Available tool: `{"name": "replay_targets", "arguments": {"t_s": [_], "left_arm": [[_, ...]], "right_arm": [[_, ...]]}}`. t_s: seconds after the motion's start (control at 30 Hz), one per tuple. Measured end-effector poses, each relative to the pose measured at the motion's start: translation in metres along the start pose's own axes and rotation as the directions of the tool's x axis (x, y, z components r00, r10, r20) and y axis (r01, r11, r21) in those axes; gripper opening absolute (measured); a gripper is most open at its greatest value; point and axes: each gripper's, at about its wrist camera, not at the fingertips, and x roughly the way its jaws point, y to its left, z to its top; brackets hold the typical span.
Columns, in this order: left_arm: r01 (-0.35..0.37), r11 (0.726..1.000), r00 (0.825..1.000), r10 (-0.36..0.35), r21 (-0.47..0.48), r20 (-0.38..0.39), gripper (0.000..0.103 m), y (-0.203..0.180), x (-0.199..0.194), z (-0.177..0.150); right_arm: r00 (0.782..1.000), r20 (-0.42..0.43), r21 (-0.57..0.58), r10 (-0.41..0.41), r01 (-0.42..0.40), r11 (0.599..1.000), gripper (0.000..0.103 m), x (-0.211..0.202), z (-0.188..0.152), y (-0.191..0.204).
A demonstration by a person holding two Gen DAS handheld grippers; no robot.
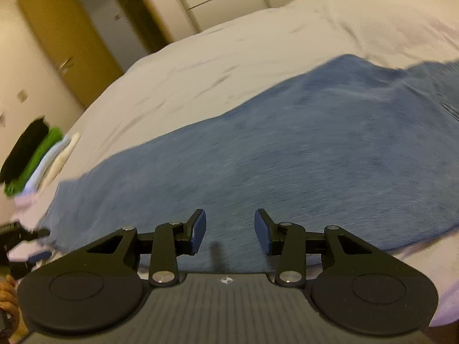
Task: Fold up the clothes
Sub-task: 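Lower both grippers to the jeans, left gripper toward the leg hems, then grasp the leg hems with the left gripper and lift them toward the waist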
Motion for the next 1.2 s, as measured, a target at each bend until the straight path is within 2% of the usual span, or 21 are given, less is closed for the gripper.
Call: {"name": "replay_targets", "arguments": {"t_s": [0.1, 0.2, 0.23, 0.33, 0.47, 0.57, 0.63, 0.73, 0.8, 0.9, 0.93, 0.97, 1.03, 1.1, 1.2], "left_arm": [[0.06, 0.991, 0.997, -0.055, -0.12, 0.047, 0.046, 0.023, 0.008, 0.006], [0.108, 0.98, 0.991, -0.093, -0.168, 0.098, 0.045, 0.034, 0.017, 0.006], [0.115, 0.979, 0.989, -0.097, -0.171, 0.112, 0.04, 0.034, 0.018, 0.005], [0.077, 0.991, 0.989, -0.063, -0.105, 0.137, 0.02, 0.026, 0.017, 0.004], [0.026, 0.999, 0.989, -0.032, 0.045, 0.145, 0.011, -0.001, 0.011, 0.007], [-0.008, 0.973, 0.981, -0.037, 0.232, 0.188, 0.011, -0.034, 0.002, 0.006], [-0.007, 0.932, 0.975, -0.073, 0.362, 0.208, 0.01, -0.067, -0.006, 0.0], [0.074, 0.857, 0.967, -0.186, 0.51, 0.174, 0.01, -0.121, -0.017, -0.021], [0.128, 0.784, 0.958, -0.257, 0.607, 0.13, 0.01, -0.16, -0.021, -0.048], [0.254, 0.666, 0.936, -0.353, 0.701, -0.003, 0.01, -0.209, -0.017, -0.097], [0.288, 0.633, 0.93, -0.363, 0.719, -0.053, 0.01, -0.223, -0.01, -0.117], [0.321, 0.598, 0.924, -0.369, 0.734, -0.104, 0.01, -0.237, -0.003, -0.136], [0.378, 0.532, 0.916, -0.334, 0.758, -0.222, 0.012, -0.257, 0.02, -0.178], [0.379, 0.501, 0.925, -0.233, 0.778, -0.301, 0.013, -0.267, 0.043, -0.217], [0.354, 0.481, 0.935, -0.175, 0.802, -0.308, 0.018, -0.265, 0.042, -0.242]], "right_arm": [[0.999, 0.01, 0.045, -0.03, 0.03, 0.999, 0.045, -0.004, 0.004, -0.017], [0.998, 0.018, 0.068, -0.058, 0.057, 0.996, 0.045, -0.011, 0.003, -0.03], [0.998, 0.02, 0.073, -0.064, 0.063, 0.995, 0.046, -0.014, 0.002, -0.033], [0.996, 0.025, 0.083, -0.082, 0.08, 0.993, 0.046, -0.021, -0.001, -0.041], [0.992, 0.038, 0.081, -0.118, 0.115, 0.99, 0.046, -0.032, -0.006, -0.05], [0.986, 0.058, 0.096, -0.156, 0.15, 0.984, 0.046, -0.045, -0.005, -0.063], [0.981, 0.077, 0.113, -0.18, 0.171, 0.979, 0.046, -0.055, -0.002, -0.074], [0.967, 0.111, 0.142, -0.228, 0.211, 0.967, 0.046, -0.071, 0.001, -0.093], [0.955, 0.139, 0.164, -0.263, 0.239, 0.957, 0.046, -0.084, 0.003, -0.107], [0.934, 0.174, 0.191, -0.312, 0.278, 0.941, 0.046, -0.101, 0.006, -0.127], [0.926, 0.185, 0.2, -0.328, 0.291, 0.935, 0.046, -0.107, 0.007, -0.133], [0.919, 0.192, 0.209, -0.343, 0.303, 0.93, 0.046, -0.113, 0.008, -0.14], [0.905, 0.201, 0.231, -0.376, 0.329, 0.916, 0.046, -0.126, 0.009, -0.154], [0.899, 0.194, 0.248, -0.393, 0.342, 0.906, 0.048, -0.137, 0.008, -0.168], [0.894, 0.182, 0.273, -0.411, 0.355, 0.894, 0.057, -0.15, 0.005, -0.184]]}}
